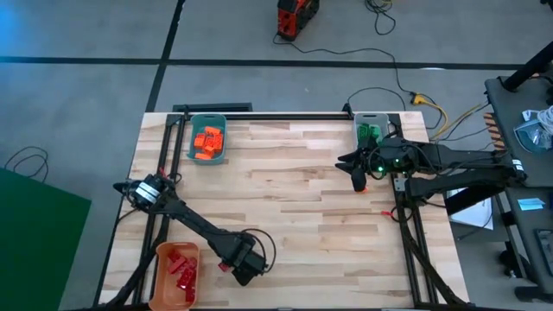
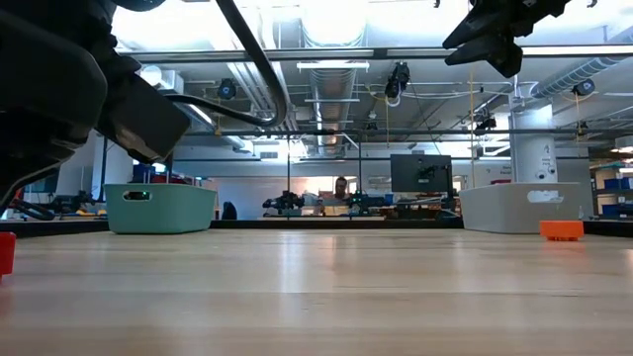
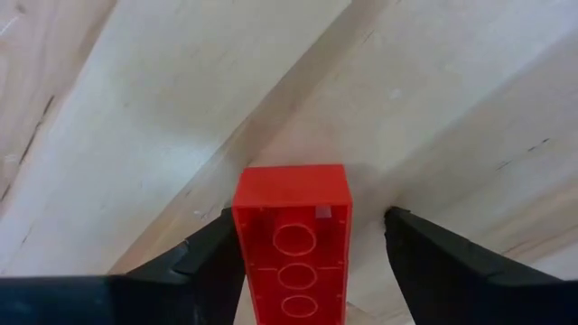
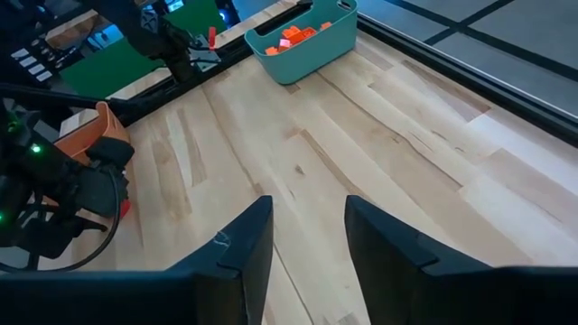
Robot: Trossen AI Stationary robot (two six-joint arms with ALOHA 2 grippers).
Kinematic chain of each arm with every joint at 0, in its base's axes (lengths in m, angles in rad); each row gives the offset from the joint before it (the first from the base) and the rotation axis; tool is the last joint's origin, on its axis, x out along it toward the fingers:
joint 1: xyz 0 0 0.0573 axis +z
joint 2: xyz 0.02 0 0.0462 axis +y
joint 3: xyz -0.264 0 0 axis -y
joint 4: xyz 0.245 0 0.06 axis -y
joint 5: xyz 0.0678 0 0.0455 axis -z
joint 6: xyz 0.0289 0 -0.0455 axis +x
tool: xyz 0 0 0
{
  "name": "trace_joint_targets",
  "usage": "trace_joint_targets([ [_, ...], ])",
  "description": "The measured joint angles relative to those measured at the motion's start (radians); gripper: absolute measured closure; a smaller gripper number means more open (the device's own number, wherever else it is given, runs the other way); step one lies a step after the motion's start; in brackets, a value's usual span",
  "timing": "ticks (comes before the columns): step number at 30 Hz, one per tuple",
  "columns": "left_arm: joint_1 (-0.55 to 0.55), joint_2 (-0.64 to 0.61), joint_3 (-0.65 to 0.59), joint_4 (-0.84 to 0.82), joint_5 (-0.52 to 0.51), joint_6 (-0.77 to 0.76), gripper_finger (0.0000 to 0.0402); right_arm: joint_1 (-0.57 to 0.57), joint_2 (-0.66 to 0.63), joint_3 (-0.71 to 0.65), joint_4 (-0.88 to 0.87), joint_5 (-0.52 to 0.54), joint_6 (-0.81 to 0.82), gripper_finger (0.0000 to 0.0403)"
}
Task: Sort blocks
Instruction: Put the red game piece into the orange bin
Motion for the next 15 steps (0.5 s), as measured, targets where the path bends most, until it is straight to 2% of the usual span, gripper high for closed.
trace_joint_targets([
  [15, 0.000, -0.002, 0.001, -0.001, -0.012, 0.002, 0.0250, 0.000, 0.000, 0.000, 0.000, 0.000, 0.001, 0.0289],
])
